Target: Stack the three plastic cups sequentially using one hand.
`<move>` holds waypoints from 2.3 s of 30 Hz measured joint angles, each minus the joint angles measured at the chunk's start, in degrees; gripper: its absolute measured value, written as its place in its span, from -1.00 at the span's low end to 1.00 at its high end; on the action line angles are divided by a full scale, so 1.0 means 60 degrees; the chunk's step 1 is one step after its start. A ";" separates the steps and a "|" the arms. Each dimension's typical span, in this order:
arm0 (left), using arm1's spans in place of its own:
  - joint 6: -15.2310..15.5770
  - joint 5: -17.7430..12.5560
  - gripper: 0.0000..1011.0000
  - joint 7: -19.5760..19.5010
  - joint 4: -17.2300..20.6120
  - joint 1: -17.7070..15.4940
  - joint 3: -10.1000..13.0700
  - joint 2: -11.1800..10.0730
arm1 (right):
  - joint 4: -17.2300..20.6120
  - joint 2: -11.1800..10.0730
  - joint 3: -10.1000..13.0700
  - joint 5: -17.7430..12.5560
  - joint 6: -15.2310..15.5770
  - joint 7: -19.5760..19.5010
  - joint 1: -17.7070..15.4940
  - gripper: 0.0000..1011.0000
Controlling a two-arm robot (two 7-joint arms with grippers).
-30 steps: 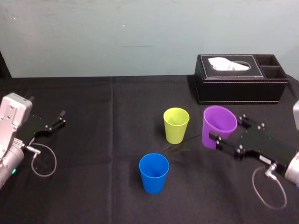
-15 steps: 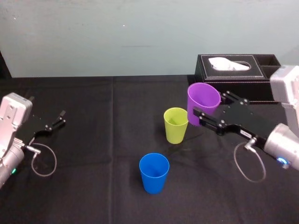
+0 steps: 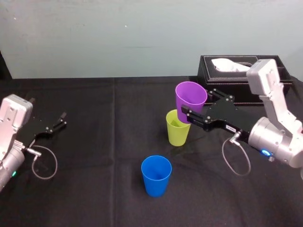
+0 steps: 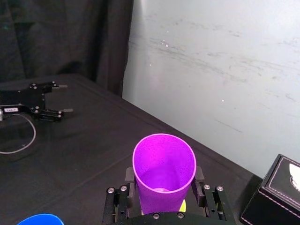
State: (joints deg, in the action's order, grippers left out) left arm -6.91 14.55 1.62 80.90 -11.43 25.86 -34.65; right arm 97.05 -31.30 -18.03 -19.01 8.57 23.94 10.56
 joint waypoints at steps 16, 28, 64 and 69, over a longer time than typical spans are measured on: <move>0.0000 0.0000 1.00 0.0000 0.0000 0.0000 0.0000 0.0000 | -0.0778 0.0407 -0.0404 0.0464 0.0048 -0.0042 0.0637 0.42; 0.0000 0.0000 1.00 0.0000 0.0000 0.0000 -0.0001 0.0000 | -0.1176 0.0650 -0.0502 0.0637 0.0053 -0.0034 0.0883 0.42; 0.0000 0.0000 1.00 0.0000 0.0000 0.0000 0.0000 0.0000 | -0.1905 0.0947 -0.0610 0.0856 -0.0070 0.0082 0.1044 0.42; 0.0000 0.0000 1.00 0.0000 0.0000 0.0000 0.0000 0.0000 | -0.1971 0.0973 -0.0614 0.0856 -0.0097 0.0097 0.1023 0.42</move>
State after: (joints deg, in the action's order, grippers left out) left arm -6.91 14.55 1.62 80.90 -11.43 25.86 -34.65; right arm 85.23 -25.47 -21.71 -13.88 8.00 24.52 16.69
